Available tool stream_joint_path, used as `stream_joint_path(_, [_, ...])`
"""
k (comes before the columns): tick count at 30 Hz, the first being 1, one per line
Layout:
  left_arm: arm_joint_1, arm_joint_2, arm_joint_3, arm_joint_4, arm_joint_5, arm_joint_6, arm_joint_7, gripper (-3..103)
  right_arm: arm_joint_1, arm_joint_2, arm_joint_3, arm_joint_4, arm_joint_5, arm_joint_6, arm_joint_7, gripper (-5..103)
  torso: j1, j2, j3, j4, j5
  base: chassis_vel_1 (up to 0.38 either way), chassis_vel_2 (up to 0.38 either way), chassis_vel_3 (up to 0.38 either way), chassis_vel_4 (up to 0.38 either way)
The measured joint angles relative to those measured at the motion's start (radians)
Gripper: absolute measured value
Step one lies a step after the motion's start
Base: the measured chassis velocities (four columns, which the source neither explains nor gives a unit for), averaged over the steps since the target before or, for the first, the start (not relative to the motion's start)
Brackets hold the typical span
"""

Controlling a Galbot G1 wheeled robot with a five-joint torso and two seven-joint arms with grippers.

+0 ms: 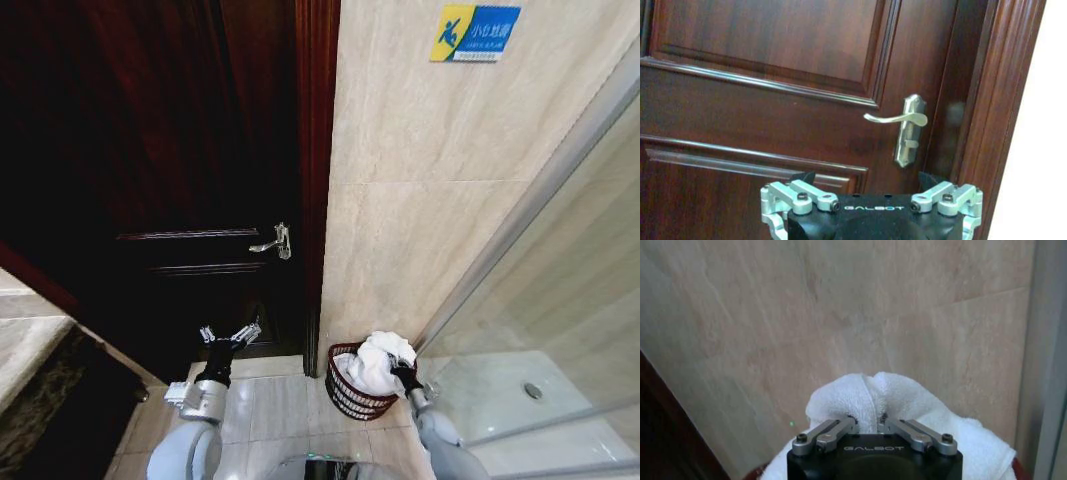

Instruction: Discard the used towel into the hamper.

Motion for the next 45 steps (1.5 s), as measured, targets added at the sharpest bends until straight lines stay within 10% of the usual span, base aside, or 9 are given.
stream_joint_path(45, [0.000,0.000,0.000,0.000,0.000,0.000,0.000,100,0.169,0.049,0.018,-0.330,-0.374,-0.085,-0.034,7,0.000,0.000,0.000,-0.0001,0.0000,0.000,0.000,0.000,0.000])
